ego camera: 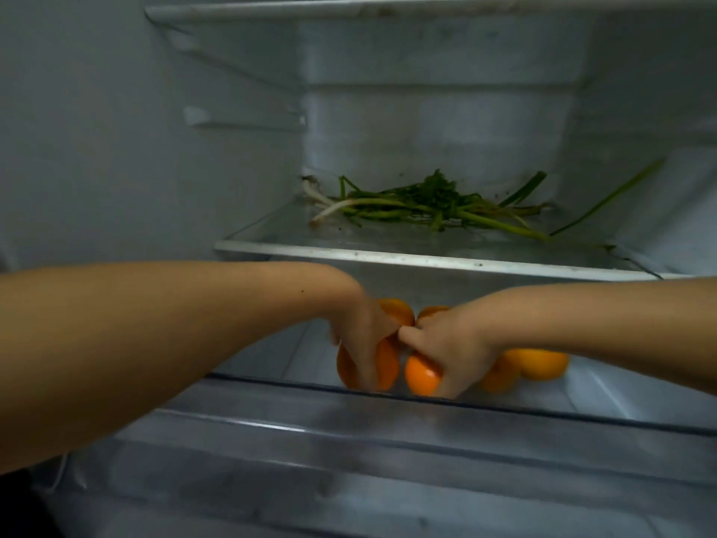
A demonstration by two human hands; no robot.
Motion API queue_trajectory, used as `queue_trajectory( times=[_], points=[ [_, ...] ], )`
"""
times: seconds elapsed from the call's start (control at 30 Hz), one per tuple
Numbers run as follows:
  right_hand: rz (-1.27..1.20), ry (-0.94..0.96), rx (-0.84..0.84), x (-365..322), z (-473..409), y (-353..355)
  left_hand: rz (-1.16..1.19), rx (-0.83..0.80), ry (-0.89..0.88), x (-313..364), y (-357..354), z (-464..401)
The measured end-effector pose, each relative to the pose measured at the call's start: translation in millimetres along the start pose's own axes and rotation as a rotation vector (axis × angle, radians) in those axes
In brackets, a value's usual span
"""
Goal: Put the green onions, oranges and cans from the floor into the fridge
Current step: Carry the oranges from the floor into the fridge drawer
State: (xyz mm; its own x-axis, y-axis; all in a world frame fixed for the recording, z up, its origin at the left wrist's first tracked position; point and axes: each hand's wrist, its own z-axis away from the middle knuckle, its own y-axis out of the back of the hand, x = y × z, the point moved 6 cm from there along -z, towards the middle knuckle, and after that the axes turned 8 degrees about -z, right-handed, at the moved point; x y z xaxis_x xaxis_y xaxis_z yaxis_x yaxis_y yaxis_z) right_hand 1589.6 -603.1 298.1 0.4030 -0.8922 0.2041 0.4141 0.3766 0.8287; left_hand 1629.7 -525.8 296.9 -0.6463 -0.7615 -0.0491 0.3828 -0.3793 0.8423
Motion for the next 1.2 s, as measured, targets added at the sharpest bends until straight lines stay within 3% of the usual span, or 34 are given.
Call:
queue_trajectory(
  times=[0.17,0.27,0.37,0.5,0.7,0.97,1.1,1.2],
  points=[
    [-0.153,-0.082,0.045,-3.5,43.4,30.5,-0.147,0.035,-0.067,14.9,28.2,33.9],
    [-0.176,-0.146,0.087,-6.3,64.6,38.7,-0.213,0.132,0.014,15.7,44.2,58.4],
    [-0.119,-0.225,0.251,-9.4,86.2,41.8,-0.297,0.390,0.038,18.7,59.6,91.1],
    [-0.195,-0.301,0.609,-20.2,124.7,51.0,-0.226,0.797,0.069,16.5,62.0,142.3],
    [-0.335,-0.322,0.971,-43.2,184.3,52.2,-0.161,1.119,0.188,8.0,37.7,207.9],
    [-0.143,-0.229,1.134,-109.2,242.5,19.3,-0.011,1.234,0.245,44.7,-24.4,271.2],
    [-0.134,-0.153,1.106,-158.7,252.2,-19.7,0.101,1.223,0.266,67.9,-98.1,292.8],
    [-0.238,-0.063,1.178,-203.7,256.3,-62.5,0.290,1.238,0.299,80.9,-168.5,308.9]
  ],
)
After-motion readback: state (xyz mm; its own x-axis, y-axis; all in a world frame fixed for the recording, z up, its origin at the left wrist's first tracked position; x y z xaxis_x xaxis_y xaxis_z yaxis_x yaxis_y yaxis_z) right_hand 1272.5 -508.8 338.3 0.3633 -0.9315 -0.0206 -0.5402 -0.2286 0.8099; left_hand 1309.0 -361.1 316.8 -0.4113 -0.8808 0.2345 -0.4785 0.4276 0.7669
